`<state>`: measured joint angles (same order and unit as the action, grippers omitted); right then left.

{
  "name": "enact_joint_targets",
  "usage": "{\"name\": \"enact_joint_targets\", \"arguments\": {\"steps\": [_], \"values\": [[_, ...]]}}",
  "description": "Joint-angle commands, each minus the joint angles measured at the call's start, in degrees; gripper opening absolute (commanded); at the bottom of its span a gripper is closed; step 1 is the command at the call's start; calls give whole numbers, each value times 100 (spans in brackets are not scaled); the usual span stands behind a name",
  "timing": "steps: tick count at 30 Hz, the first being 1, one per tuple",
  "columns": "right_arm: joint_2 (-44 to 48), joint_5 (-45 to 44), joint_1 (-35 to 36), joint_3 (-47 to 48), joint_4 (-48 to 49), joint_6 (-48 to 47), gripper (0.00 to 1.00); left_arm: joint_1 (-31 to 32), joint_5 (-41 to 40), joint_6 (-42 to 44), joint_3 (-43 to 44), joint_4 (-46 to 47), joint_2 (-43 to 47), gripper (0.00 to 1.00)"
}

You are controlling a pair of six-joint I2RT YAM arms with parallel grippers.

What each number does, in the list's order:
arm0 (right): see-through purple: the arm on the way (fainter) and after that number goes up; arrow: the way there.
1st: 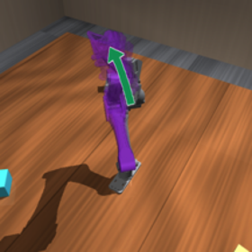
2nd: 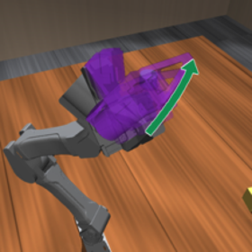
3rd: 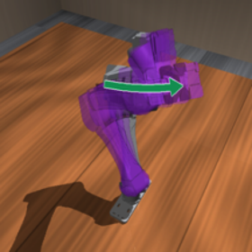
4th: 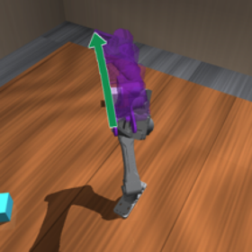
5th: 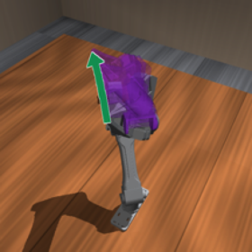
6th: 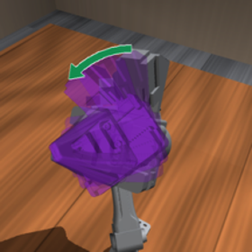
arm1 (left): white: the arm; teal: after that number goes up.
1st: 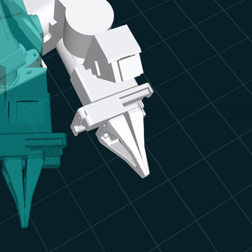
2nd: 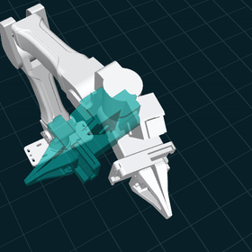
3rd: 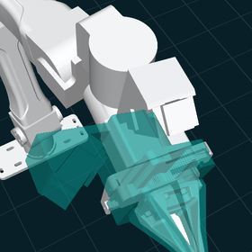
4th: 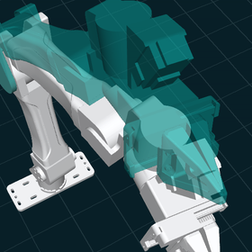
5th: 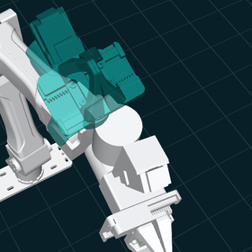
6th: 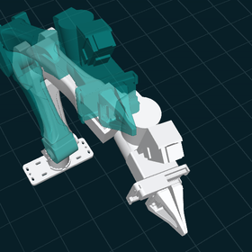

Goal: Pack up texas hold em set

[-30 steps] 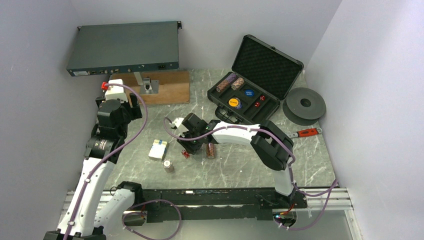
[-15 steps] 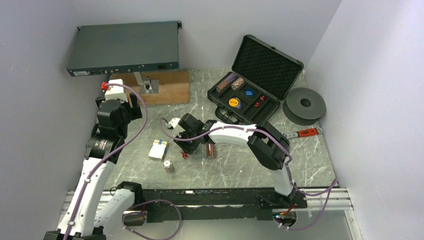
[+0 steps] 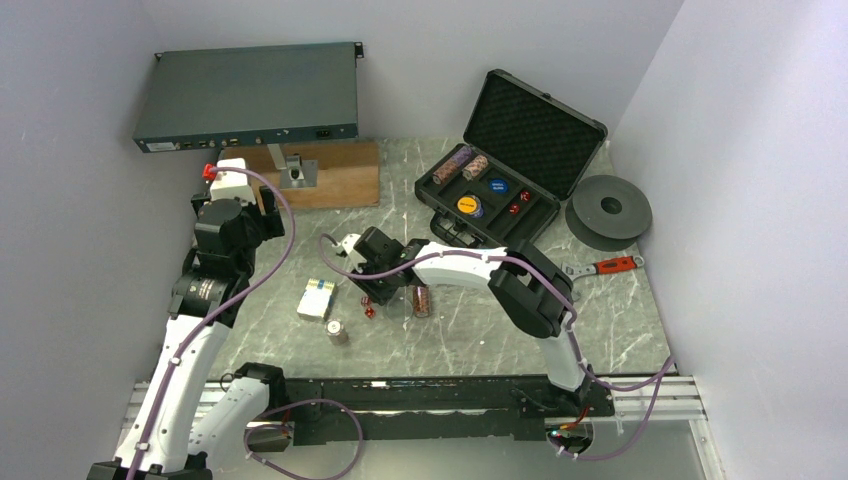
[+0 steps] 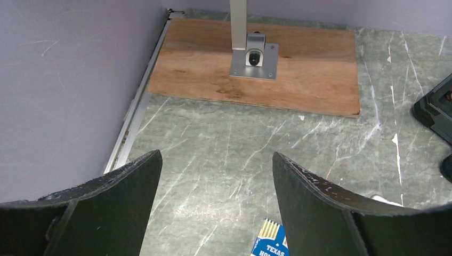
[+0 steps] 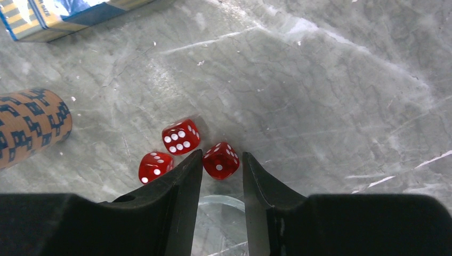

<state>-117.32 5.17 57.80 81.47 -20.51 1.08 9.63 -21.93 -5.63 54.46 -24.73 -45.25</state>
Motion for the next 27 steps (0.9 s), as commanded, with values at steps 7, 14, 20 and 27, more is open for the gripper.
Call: {"name": "enact_joint_targets", "arguments": {"steps": [7,14,20,27], "values": [[-56,-251,38,167,-146,131,33,-14,2,-68,157,123,17,82],[-70,-241,69,230,-173,139,16,-14,5,-61,161,111,-1,82],[22,-313,82,337,-317,139,3,-14,13,-61,159,114,16,82],[231,-394,82,389,-389,261,0,-14,14,-70,175,98,38,82]]}}
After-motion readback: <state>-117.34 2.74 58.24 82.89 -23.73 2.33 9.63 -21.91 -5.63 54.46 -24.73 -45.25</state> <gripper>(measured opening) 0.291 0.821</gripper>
